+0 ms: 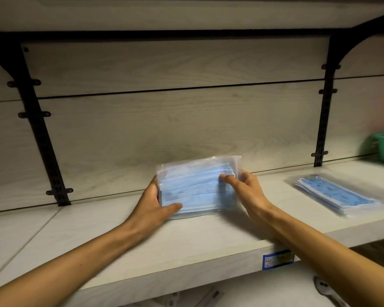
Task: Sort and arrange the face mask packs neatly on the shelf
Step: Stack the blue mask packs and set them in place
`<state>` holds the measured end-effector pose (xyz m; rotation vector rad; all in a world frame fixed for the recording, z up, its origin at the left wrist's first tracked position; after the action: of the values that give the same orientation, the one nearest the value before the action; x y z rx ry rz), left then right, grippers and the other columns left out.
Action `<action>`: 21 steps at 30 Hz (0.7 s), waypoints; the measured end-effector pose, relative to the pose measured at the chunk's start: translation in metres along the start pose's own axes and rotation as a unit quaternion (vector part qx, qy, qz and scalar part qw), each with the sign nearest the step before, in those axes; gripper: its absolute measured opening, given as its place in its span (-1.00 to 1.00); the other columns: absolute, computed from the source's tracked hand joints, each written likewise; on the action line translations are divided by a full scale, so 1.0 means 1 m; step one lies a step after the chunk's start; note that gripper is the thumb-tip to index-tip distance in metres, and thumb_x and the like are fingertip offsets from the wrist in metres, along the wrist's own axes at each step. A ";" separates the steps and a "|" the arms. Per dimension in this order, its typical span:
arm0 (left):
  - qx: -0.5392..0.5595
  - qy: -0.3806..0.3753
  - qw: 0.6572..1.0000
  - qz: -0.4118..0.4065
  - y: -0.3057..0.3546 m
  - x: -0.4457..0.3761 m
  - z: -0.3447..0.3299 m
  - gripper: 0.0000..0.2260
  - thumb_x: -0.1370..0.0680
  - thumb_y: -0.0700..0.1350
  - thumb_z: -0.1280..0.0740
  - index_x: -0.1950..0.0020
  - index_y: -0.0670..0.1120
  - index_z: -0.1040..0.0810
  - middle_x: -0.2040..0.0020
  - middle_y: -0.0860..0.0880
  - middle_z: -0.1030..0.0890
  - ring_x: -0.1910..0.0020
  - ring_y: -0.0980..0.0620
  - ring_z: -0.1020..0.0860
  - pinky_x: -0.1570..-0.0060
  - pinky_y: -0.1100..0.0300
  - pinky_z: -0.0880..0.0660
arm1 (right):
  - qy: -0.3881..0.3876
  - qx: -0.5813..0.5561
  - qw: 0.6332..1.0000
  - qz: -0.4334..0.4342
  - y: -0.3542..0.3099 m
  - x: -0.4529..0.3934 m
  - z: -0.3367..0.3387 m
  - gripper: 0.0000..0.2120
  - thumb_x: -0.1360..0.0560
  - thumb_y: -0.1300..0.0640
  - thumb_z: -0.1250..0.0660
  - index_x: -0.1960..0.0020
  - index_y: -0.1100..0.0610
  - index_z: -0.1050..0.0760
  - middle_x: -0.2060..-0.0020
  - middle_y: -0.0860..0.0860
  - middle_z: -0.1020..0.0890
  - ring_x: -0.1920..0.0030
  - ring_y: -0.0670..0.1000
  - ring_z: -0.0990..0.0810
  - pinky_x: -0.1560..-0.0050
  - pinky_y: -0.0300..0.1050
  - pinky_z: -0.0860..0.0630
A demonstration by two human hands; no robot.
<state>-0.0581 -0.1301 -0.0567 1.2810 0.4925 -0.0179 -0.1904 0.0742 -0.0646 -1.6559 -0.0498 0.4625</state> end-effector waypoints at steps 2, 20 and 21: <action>-0.022 0.025 0.999 -0.018 0.004 -0.002 0.005 -0.49 -0.47 -0.49 -0.41 -0.26 0.00 -0.48 -0.15 0.01 -0.68 -0.15 -0.01 -0.66 -0.11 0.22 -0.61 | -0.008 -0.002 1.000 0.003 -0.003 0.002 0.000 -0.76 -0.53 0.09 -0.44 -0.15 0.19 -0.59 0.05 0.09 -0.70 0.16 0.01 -0.69 0.29 -0.14 -0.59; 0.103 -0.053 0.992 -0.040 0.005 0.012 0.005 -0.42 -0.40 -0.14 -0.58 -0.36 0.03 -0.47 -0.23 -0.06 -0.67 -0.19 -0.06 -0.66 -0.03 0.19 -0.61 | -0.091 0.045 0.991 0.082 -0.021 0.036 0.022 -0.75 -0.49 0.20 -0.42 -0.13 -0.03 -0.58 0.03 -0.07 -0.73 0.04 -0.04 -0.72 0.18 -0.28 -0.60; 0.102 -0.061 0.992 -0.037 0.003 0.014 0.002 -0.45 -0.40 -0.14 -0.58 -0.34 0.04 -0.49 -0.24 -0.06 -0.67 -0.20 -0.06 -0.65 -0.03 0.19 -0.61 | -0.090 0.045 0.992 0.081 -0.020 0.037 0.022 -0.74 -0.48 0.21 -0.41 -0.14 -0.02 -0.58 0.03 -0.08 -0.73 0.05 -0.04 -0.72 0.19 -0.28 -0.60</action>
<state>-0.0445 -0.1279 -0.0588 1.4521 0.4406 -0.2129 -0.1587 0.1094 -0.0568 -1.5327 -0.0270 0.7266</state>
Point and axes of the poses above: each hand's wrist, its own x-axis away from the middle knuckle, its own z-axis out of the back of the hand, y = z × x, the point moved 6 cm from there along -x, towards the middle knuckle
